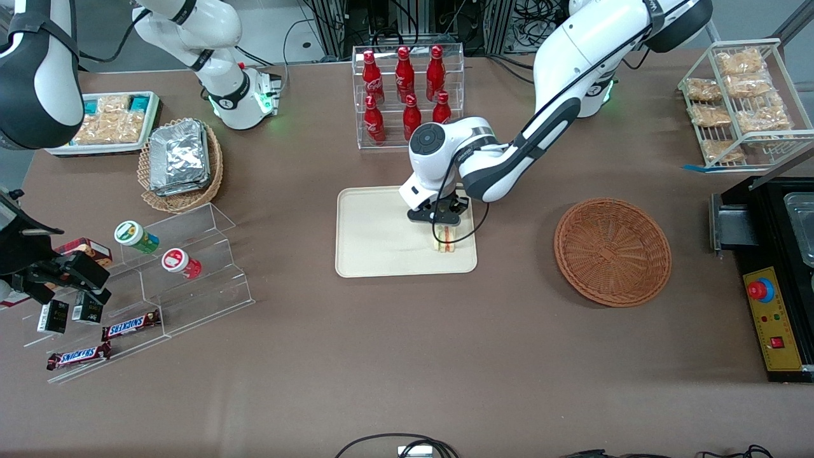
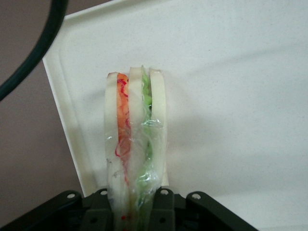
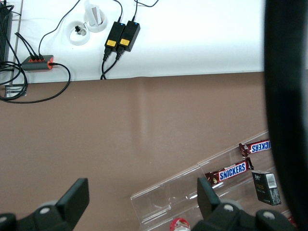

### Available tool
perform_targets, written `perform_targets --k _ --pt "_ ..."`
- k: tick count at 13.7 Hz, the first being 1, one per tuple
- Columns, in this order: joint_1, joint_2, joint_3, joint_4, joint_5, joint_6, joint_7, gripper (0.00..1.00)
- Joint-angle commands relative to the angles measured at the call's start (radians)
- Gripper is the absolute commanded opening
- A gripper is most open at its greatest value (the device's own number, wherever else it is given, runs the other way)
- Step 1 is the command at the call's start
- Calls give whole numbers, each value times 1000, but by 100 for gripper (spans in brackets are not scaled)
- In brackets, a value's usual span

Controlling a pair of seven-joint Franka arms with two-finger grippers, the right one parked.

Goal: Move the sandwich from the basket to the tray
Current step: 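Lower the sandwich onto the tray and open the left gripper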

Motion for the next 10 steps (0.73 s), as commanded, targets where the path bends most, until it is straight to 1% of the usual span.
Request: perform_targets --k 1,2,3,4,6,7,10 --pt "-24 25 6 23 8 -4 -38 20" --pt "-24 30 6 23 10 -4 -75 37" --pt "-25 33 6 23 11 -7 -95 48" --pt "-25 34 6 23 10 -9 -98 66" --pt "-22 31 7 23 8 -13 -100 92" --pt "-19 28 7 25 8 -13 -103 98" --pt "-13 19 9 51 7 -15 -143 99"
